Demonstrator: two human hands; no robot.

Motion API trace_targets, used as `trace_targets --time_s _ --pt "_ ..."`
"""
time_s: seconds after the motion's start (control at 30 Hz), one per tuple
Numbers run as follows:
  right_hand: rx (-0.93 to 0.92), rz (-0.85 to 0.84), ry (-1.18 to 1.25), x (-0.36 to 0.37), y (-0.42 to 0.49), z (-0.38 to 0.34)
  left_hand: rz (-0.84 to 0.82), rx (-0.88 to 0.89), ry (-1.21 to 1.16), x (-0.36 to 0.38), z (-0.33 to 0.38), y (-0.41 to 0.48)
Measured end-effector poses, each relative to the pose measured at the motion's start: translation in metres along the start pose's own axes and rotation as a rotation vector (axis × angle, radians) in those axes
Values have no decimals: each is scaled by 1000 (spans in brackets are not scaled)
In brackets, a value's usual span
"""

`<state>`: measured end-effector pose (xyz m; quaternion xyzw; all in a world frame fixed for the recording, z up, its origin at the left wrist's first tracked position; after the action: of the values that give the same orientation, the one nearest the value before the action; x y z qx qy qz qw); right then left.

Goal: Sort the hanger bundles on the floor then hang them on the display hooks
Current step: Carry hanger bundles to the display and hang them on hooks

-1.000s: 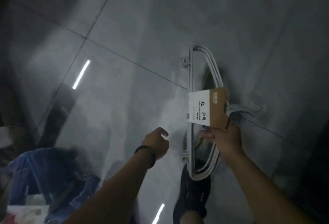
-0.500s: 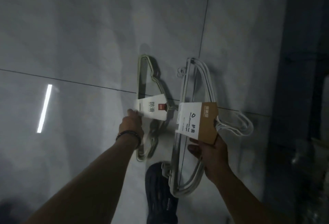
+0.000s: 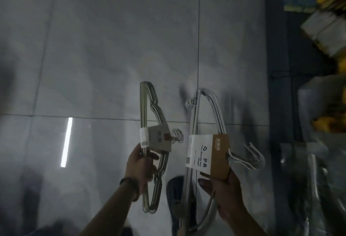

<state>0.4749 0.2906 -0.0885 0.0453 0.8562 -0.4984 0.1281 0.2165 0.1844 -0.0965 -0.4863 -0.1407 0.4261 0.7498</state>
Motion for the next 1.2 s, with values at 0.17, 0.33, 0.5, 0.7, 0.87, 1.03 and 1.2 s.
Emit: trace_targets --time_s 0.17,0.33,0.5,0.7,0.87,1.03,1.2 --pt "-30 -96 34 -5 -91 -63 -198 153 -30 -28 78 -96" --pt "-126 -133 -3 -13 -207 -134 -330 143 -1 -52 148 -197" --pt "-259 -191 71 -26 -353 -206 -559 79 -73 -68 206 -334" --pt "-524 -131 70 -73 -533 -273 -666 337 35 -97 269 -491" --pt "-647 -5 80 -136 -644 -291 -714 671 -21 -127 359 -609" --pt "-771 44 264 -199 -740 -304 -739 799 -146 -128 423 -737" --pt "-897 -31 364 -258 -813 -307 -755 898 -124 -108 434 -853"
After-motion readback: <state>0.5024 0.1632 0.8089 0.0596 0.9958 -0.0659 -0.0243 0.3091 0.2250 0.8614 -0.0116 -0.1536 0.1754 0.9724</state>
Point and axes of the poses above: each hand's wrist, its own y-axis towards the middle knuckle, its own x-axis out of the palm, z = x × y, the point moved 7 cm from there along y, towards the middle knuckle, and after that the axes turned 10 degrees about z, right-handed, at the moved point
